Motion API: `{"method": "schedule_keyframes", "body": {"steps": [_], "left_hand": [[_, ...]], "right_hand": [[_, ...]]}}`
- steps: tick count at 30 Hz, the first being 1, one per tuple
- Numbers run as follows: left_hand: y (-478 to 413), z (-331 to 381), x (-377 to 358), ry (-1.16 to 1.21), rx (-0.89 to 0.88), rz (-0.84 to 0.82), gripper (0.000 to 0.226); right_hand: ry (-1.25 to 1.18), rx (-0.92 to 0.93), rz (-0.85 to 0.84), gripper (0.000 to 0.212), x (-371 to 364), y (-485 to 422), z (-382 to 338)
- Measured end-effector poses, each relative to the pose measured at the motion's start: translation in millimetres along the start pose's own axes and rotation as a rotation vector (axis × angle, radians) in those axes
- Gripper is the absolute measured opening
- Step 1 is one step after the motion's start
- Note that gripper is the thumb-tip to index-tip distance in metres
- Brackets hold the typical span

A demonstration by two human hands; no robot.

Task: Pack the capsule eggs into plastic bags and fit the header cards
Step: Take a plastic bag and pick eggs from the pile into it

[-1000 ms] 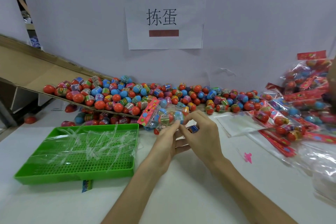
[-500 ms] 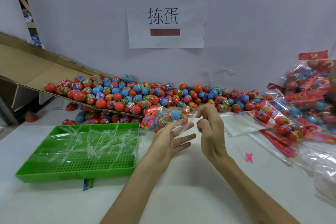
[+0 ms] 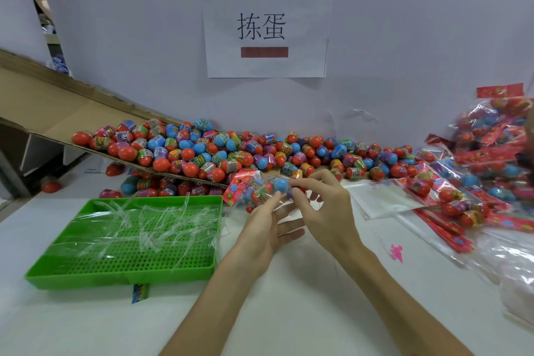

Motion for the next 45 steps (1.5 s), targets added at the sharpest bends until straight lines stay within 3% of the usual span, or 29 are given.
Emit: {"method": "schedule_keyframes", "body": {"steps": [4, 12, 15, 21, 28, 34, 39, 45], "left_hand": [[-1.7, 0.2, 5.0, 0.023, -0.006, 0.022, 0.047], [-3.3, -2.2, -2.0, -0.127, -0.018, -0.031, 0.036], [-1.6, -1.3, -5.0, -0.169, -0.028, -0.055, 0.036], [-1.8, 3.2, -1.3, -0.161, -0.079, -0.038, 0.034], [-4.2, 11.7, -0.2, -0.105, -0.229, -0.008, 0.043], [-5.4, 13.3, -2.4, -0.108, -0.323, 0.026, 0.029], [6.1, 30.0, -16.2, -0.307, -0.444, -0.003, 0.029], [12.6, 29.6, -16.4, -0.438, -0.497, -0.035, 0.050]], "right_hand": [[0.023, 0.019, -0.026, 0.030, -1.9, 0.2, -4.8], [0.121, -0.076, 0.059, 0.014, 10.6, -2.4, 8.9], [0.113, -0.120, 0.013, 0.013, 7.7, -3.6, 13.1], [-0.109, -0.232, -0.198, 0.021, -19.2, 1.0, 13.5], [-0.413, -0.340, 0.011, 0.054, -7.1, 6.9, 9.5], [-0.387, -0.296, -0.058, 0.016, -15.9, 7.9, 3.6], [-0.532, -0.309, -0.047, 0.018, -12.3, 5.8, -1.7], [-0.675, -0.350, -0.034, 0.006, -9.3, 1.2, -6.0]]}}
Point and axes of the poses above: each hand's wrist, its own y-axis away from the middle knuckle, its own x-axis out of the back of the hand, z = x × y, the point moved 10 cm from there along -y, towards the middle knuckle, and after that the axes turned 3 degrees about x, right-handed, at the moved point
